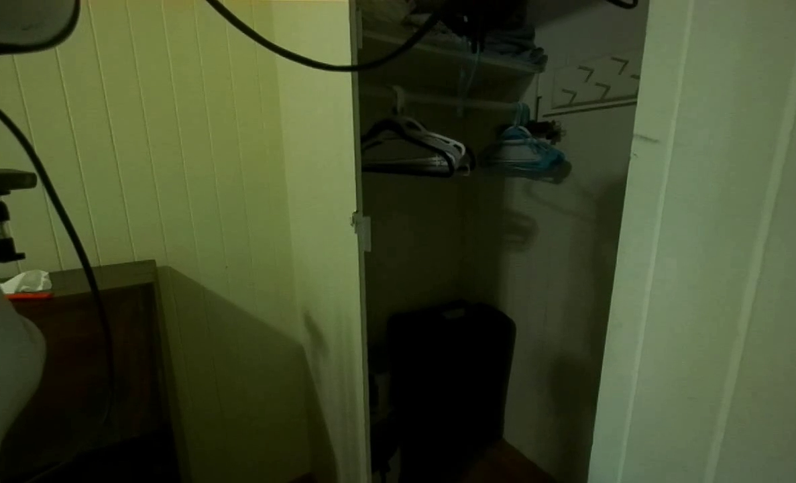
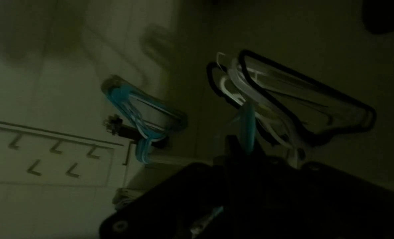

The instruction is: Move one blue hanger to the right side of the rail.

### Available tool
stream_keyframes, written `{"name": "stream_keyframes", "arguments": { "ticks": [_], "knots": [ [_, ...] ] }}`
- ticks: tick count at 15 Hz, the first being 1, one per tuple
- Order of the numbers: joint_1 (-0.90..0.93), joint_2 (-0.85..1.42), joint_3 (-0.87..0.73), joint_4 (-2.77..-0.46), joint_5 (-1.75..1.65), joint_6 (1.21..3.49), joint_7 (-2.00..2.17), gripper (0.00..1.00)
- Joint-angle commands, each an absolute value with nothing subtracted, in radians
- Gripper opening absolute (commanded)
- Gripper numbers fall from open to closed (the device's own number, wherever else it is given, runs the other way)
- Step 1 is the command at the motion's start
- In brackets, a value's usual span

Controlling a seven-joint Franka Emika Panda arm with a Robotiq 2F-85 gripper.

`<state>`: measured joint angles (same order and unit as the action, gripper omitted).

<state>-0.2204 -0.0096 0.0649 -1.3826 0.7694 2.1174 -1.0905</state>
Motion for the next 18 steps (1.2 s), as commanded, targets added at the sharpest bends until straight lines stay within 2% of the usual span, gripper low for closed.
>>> {"name": "stream_keyframes", "arguments": {
  "ticks": [1, 13, 18],
  "knots": [
    [-0.215, 0.03, 0.071, -1.387, 0.648, 2.193, -1.097, 0.02],
    [-0.197, 0.321, 0.084, -1.031, 0.572, 2.13, -1.365, 0.02],
    [-0.243, 0.309, 0.087, -0.959, 0.652, 1.871, -1.3, 0.02]
  ]
}}
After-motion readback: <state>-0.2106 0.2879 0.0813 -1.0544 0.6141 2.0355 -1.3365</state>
